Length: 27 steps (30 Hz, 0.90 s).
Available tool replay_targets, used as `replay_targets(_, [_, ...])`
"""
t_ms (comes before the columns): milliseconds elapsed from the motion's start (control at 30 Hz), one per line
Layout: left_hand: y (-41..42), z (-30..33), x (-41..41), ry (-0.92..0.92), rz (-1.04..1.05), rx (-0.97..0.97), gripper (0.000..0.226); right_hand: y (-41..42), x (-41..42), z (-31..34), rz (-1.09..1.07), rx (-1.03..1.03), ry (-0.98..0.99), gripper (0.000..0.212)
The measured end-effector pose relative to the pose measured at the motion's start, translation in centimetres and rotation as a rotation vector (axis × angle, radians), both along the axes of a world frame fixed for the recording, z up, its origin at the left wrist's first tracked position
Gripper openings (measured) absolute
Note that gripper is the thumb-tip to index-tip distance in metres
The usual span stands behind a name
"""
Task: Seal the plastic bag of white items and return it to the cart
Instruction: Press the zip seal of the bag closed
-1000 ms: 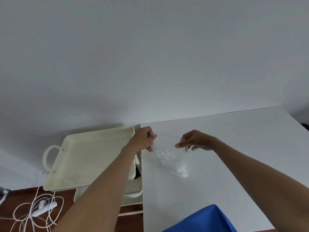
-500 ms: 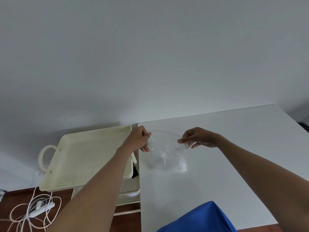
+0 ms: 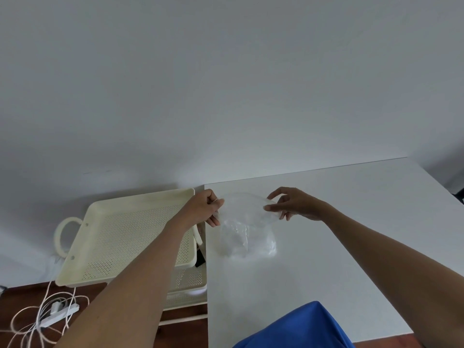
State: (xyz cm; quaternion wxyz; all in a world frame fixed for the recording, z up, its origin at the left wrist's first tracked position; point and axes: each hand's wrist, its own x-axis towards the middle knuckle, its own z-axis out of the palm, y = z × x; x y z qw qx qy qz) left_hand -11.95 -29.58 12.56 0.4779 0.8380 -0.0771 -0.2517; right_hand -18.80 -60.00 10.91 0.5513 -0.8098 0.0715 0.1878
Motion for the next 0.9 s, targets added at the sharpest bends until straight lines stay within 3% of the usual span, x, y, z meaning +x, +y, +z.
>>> replay_targets(100, [0.2,-0.2,-0.4,-0.007,0.007,-0.009,0.029,-0.4,-0.2,-0.1,0.022,-0.007,-0.009,0.032])
replay_targets(200, [0.3,-0.1,-0.4,-0.040,-0.007,0.005,0.027,-0.3,0.2,0.4,-0.020,-0.131,-0.157,0.022])
replay_targets(367, [0.3,-0.2,-0.7,-0.122,0.054,-0.095,0.018,0.5,-0.3,1.0,-0.086,-0.020,-0.288,0.045])
replay_targets(533, [0.2,-0.6,-1.7,-0.128,0.105,-0.242,0.014,0.5,-2.4,-0.3,-0.002,-0.023,-0.265,0.059])
replay_targets(700, [0.3,-0.8,-1.7,-0.256,-0.067,-0.096,0.014,0.6,-3.0,-1.7,0.073,-0.155,-0.255,0.065])
replay_targets(733, [0.4,-0.7,-1.7,-0.239,-0.095,-0.066,0.016,0.6,-2.9,-1.8,0.080,-0.180,-0.262,0.067])
replay_targets(833, [0.7,-0.8,-1.2,-0.164,-0.165,-0.007,0.052,0.5,-2.3,-2.1,0.061,-0.263,-0.345,0.067])
replay_targets(900, [0.8,-0.8,-0.8,-0.193,-0.186,0.032,0.054,0.5,-1.8,-2.1,0.074,-0.352,-0.416,0.062])
